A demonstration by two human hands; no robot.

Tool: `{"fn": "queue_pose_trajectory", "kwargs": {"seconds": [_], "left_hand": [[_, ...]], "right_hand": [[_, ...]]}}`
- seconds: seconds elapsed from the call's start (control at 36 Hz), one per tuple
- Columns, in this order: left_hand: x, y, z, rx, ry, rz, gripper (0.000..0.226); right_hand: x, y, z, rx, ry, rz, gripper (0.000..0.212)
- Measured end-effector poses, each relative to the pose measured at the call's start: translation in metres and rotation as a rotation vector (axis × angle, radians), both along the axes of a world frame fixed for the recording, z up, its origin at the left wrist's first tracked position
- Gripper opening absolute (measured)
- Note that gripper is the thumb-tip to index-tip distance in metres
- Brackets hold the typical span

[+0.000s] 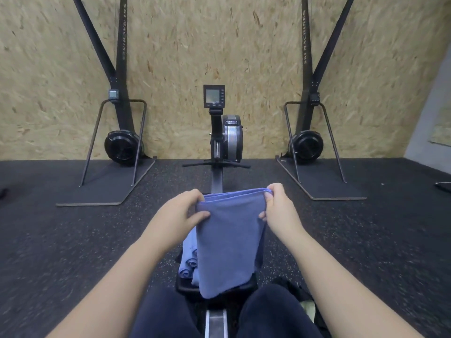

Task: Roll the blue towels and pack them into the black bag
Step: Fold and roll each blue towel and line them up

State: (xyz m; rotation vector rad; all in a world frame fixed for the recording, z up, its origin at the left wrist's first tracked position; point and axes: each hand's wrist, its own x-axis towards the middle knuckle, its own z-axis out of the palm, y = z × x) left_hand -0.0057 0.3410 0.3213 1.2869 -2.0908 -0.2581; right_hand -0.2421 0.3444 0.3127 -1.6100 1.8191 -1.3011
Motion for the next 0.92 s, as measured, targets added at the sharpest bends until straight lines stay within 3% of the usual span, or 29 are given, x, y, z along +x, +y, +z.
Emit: {"fn": "queue_pose_trajectory", "kwargs": {"seconds": [0.25,0.47,0.72,0.92], "left_hand": [[0.0,-0.021,-0.045,0.16,0.234,0.043,0.028],[0.001,-0.044,-0.081,0.306,0.504,0.037,0.042],[0.013,-0.078,-0.116,0.359,0.48,0.131,0.026],[0.012,-0.111,-0.113,0.398,0.742,0.177,0.021]], "right_hand": [[0.002,-0.012,-0.039,0.108,-0.157,0.104,0.011],[0.003,-0.035,-0.076,0.215,-0.068,0.095,0.019],[0.011,-0.071,-0.099,0.265,-0.006,0.112,0.007],[0.023,-0.11,-0.098,0.246,0.04,0.121,0.014]]}}
